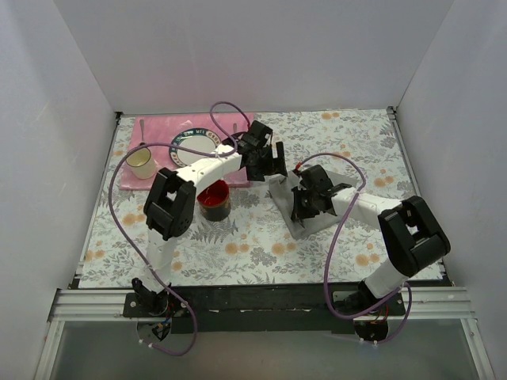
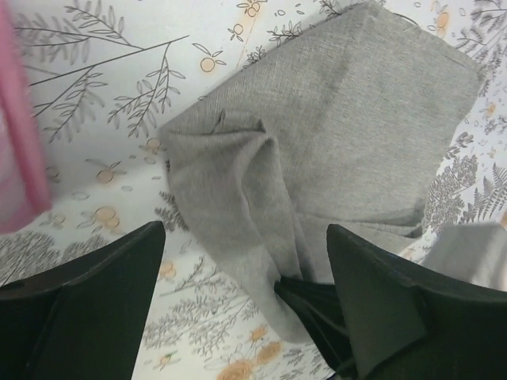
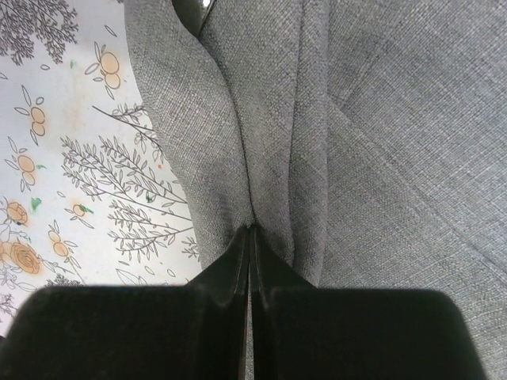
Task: Fold the napkin, place the utensils inside, and roll it up
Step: Roll the napkin with the utensil
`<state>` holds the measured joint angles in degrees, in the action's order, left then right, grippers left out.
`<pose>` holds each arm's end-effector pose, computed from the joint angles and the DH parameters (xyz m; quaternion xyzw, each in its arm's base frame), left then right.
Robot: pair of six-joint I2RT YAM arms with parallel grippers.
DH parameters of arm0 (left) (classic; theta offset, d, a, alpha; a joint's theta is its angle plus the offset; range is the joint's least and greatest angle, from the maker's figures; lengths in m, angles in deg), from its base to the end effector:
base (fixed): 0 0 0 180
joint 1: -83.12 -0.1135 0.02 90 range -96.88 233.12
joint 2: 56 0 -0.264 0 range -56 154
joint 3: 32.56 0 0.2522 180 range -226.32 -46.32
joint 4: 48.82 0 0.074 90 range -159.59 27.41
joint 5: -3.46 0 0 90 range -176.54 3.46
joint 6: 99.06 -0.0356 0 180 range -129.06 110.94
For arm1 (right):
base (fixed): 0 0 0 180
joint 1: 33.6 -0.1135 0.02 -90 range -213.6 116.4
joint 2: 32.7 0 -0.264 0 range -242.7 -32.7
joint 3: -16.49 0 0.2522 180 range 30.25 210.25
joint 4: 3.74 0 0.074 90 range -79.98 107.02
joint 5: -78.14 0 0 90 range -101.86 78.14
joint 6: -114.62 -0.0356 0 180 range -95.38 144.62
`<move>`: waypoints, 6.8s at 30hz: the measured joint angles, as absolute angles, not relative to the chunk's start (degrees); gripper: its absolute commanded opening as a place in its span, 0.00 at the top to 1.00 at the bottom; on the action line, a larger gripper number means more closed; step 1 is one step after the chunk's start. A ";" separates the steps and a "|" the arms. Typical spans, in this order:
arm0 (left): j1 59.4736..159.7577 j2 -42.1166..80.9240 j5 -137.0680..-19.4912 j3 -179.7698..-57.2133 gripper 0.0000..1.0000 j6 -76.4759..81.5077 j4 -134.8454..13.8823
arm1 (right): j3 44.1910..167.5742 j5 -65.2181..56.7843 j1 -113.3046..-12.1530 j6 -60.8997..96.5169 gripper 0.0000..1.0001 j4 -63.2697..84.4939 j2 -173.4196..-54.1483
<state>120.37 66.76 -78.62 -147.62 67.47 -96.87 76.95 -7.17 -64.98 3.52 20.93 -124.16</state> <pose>0.3746 -0.2910 0.2114 -0.3013 0.9048 -0.2821 0.1052 0.2586 0.1611 0.1571 -0.0976 0.9497 0.1654 0.2472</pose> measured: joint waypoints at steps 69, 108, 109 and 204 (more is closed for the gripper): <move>124.26 65.64 -77.68 -132.91 1.00 90.13 -87.19 | 77.43 -5.25 -64.87 5.55 0.99 18.84 -124.56; 125.55 73.66 -77.07 -150.24 1.00 88.25 -109.06 | 74.98 -22.67 -80.78 16.13 0.35 16.08 -116.58; 125.51 73.66 -76.85 -150.24 1.00 88.21 -109.17 | 74.93 -23.82 -81.22 16.31 0.41 15.40 -117.10; 118.67 63.41 -65.31 -123.64 0.98 72.65 -74.55 | 79.90 35.60 -50.03 4.48 0.55 13.48 -137.58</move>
